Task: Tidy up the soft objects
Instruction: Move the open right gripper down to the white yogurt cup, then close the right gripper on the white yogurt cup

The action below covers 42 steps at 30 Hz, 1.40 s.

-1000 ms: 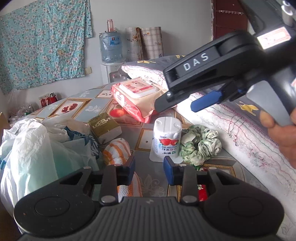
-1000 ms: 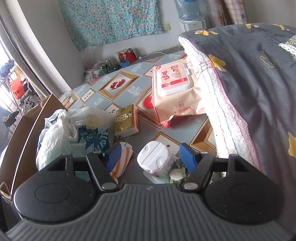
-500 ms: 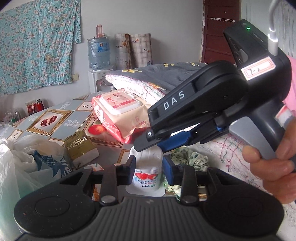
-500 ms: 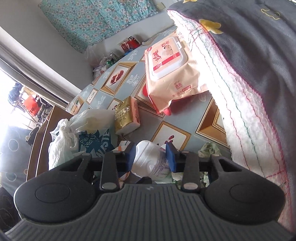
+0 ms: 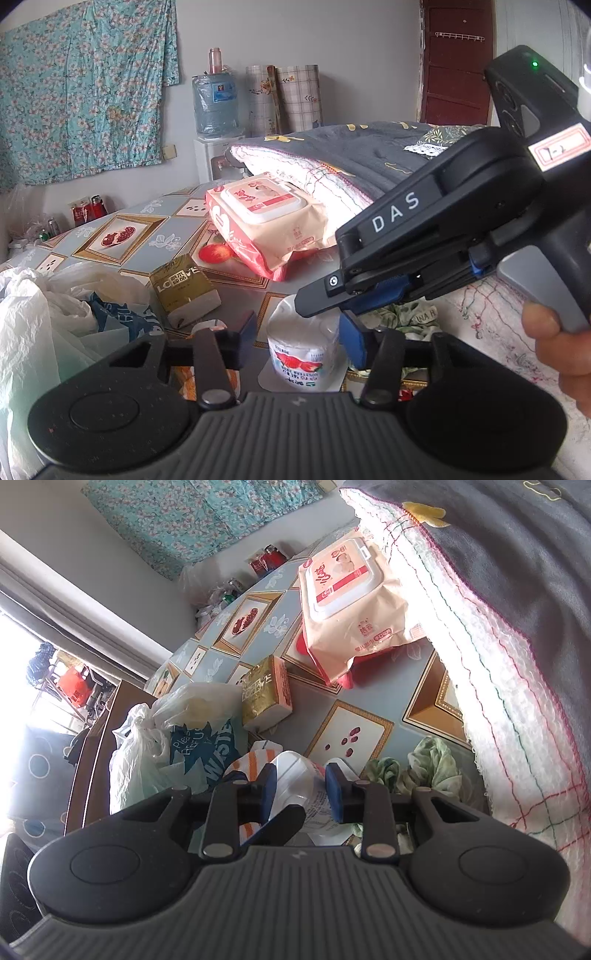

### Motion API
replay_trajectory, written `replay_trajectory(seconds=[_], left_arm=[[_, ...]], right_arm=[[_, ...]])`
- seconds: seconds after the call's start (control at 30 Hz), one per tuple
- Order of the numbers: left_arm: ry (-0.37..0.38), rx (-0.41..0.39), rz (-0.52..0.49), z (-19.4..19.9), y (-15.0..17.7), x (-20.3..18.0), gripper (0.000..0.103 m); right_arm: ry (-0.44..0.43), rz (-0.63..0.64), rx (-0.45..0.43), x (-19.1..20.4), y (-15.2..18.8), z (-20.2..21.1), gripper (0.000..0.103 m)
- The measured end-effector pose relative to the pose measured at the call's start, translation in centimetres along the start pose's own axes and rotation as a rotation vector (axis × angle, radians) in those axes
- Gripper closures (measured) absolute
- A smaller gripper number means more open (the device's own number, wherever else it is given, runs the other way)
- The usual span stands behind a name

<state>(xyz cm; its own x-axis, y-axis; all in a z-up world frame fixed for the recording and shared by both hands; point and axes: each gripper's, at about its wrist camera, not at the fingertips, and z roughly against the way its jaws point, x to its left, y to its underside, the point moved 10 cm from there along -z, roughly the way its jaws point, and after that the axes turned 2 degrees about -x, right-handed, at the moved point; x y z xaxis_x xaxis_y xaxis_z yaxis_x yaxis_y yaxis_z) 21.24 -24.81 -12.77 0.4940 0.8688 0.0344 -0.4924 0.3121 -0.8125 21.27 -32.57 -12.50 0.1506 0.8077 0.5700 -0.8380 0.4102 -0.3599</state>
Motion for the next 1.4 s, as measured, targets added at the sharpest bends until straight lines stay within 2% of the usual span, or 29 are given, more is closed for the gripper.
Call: replay_trajectory(seconds=[0.23, 0.4, 0.47, 0.67, 0.87, 1.1, 1.33, 1.4], left_arm=[[0.007, 0.013, -0.004, -0.8, 0.2, -0.2, 0.053], [-0.014, 0.002, -0.009, -0.4, 0.6, -0.4, 0.054], [-0.033, -0.012, -0.062, 0.1, 0.8, -1.0, 0.054], [-0.104, -0.091, -0.316, 2.0, 2.2, -4.0, 0.054], [-0.148, -0.143, -0.471, 3.1, 3.6, -6.4, 0.054], [-0.125, -0.138, -0.495, 3.6, 4.2, -7.8, 0.053], [-0.089, -0.148, -0.542, 4.5, 5.1, -9.2, 0.048], [-0.058, -0.142, -0.538, 4.9, 5.4, -9.4, 0.048]], right_arm=[[-0.034, -0.034, 0.008, -0.3, 0.1, -0.1, 0.074], [-0.046, -0.047, 0.013, -0.3, 0.5, 0.1, 0.074], [-0.037, -0.043, 0.011, -0.3, 0.8, 0.3, 0.074], [-0.046, -0.033, -0.012, 0.1, 2.3, 1.6, 0.074], [-0.041, -0.03, -0.044, 0.0, 4.1, 3.2, 0.074], [-0.045, -0.078, -0.061, -1.2, 5.9, 4.6, 0.074], [-0.036, -0.114, -0.07, -2.5, 7.5, 5.9, 0.074], [-0.029, -0.126, -0.068, -2.9, 8.2, 6.2, 0.074]])
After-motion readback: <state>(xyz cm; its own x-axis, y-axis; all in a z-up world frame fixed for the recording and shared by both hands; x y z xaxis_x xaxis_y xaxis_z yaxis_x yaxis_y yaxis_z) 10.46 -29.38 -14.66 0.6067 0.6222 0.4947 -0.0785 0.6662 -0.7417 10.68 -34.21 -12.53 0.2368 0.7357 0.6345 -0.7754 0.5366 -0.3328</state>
